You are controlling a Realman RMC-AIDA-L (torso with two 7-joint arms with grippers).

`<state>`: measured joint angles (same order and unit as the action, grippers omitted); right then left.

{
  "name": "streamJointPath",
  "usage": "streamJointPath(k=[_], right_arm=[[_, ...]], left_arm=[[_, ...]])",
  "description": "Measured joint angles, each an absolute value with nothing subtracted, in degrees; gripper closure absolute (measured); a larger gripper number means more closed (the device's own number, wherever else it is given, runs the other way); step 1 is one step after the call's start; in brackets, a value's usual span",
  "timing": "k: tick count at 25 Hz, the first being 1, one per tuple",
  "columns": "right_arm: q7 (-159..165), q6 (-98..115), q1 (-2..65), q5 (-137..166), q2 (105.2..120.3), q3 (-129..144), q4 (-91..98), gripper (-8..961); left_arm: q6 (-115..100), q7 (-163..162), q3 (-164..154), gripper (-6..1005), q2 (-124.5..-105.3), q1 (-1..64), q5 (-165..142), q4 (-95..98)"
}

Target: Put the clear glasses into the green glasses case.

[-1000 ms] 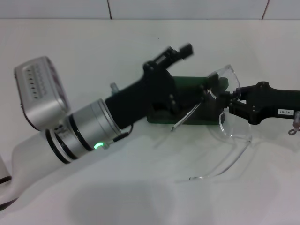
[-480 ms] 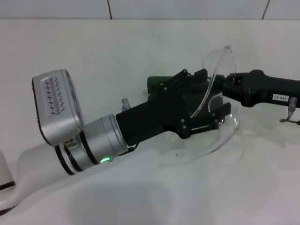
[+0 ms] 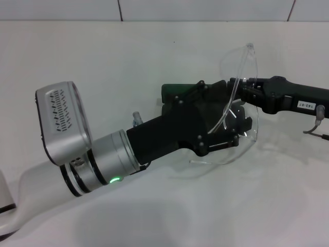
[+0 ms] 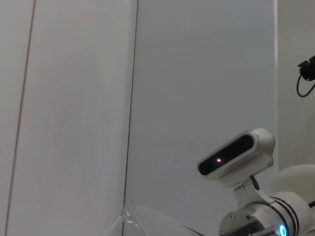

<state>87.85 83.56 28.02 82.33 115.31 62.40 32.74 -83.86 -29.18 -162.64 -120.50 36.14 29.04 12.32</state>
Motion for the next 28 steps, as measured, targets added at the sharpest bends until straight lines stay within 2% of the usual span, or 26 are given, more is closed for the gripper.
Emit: streamJointPath(k=[14, 18, 24, 28], right_arm=[[87.9, 85.8, 26.3, 82.2, 115.26, 60.9, 31.6, 828], [89.5, 89.0, 27.4, 82.5, 114.16, 60.3, 30.2, 828], [97.2, 96.6, 31.1, 86.9, 110.81, 61.4, 30.5, 828], [99.4, 98.1, 32.7, 89.6, 110.08, 61.3, 30.5, 828]], left_arm=[[-93.1, -29.0, -161.1, 127, -119.91, 34.3, 29.3, 12.0], [-93.7, -27.0, -160.2, 128, -119.88, 34.2, 28.9, 10.8], [-98.1, -23.3, -160.2, 128, -119.67, 38.4, 21.3, 9.7], [-100.6, -23.6, -160.2, 128, -119.61, 41.4, 17.6, 8.9]])
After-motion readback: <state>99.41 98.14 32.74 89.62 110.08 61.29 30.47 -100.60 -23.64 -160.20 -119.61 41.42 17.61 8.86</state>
